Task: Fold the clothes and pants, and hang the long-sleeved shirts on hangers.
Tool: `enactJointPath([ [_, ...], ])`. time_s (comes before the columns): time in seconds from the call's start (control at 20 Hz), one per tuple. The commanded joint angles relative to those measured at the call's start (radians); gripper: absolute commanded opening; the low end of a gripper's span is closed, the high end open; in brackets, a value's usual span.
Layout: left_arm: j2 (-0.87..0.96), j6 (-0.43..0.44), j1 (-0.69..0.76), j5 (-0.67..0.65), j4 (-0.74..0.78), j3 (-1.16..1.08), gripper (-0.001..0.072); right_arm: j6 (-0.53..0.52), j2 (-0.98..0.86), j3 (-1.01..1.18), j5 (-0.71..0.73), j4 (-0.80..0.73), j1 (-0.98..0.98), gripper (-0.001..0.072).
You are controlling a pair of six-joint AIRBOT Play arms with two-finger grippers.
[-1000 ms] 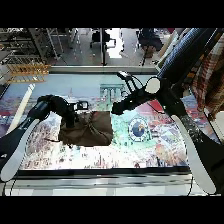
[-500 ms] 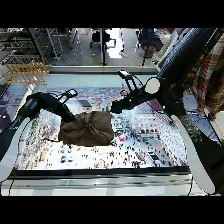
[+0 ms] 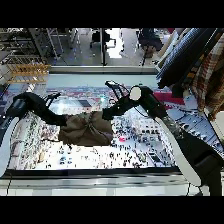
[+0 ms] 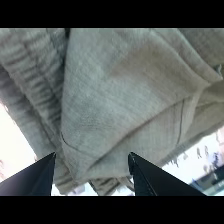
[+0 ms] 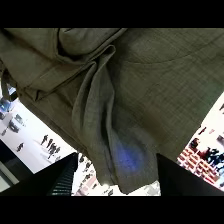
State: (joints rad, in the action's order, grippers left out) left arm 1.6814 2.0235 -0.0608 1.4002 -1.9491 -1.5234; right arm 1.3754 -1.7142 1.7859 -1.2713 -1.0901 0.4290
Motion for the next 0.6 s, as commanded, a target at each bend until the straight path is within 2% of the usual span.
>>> enactJointPath([
  [0.0,0.009,0.009,0.001,0.044,0.0,0.0,0.0499,0.026,-0.013,0.0,-0.03,0.039,-0.026,0.0577],
  [0.2,0.046,0.037,0.026,0.043,0.0,0.0,0.0498,-0.062,-0.014,-0.025,-0.15,0.043,-0.009,0.0587],
  [0.25,0.054,0.037,0.028,0.039,0.0,0.0,0.0465,-0.073,-0.014,-0.04,-0.148,0.043,-0.002,0.0589],
  [0.4,0.056,0.033,0.028,-0.051,-0.003,0.0,0.0079,-0.12,-0.022,-0.09,-0.073,0.04,0.035,0.0589],
  [0.45,0.055,0.03,0.027,-0.091,-0.009,0.0,0.0013,-0.126,-0.03,-0.099,-0.034,0.038,0.048,0.0589],
  [0.55,0.049,0.002,0.024,-0.15,-0.016,0.0,0.0013,-0.142,-0.056,-0.101,0.058,0.038,0.073,0.0589],
])
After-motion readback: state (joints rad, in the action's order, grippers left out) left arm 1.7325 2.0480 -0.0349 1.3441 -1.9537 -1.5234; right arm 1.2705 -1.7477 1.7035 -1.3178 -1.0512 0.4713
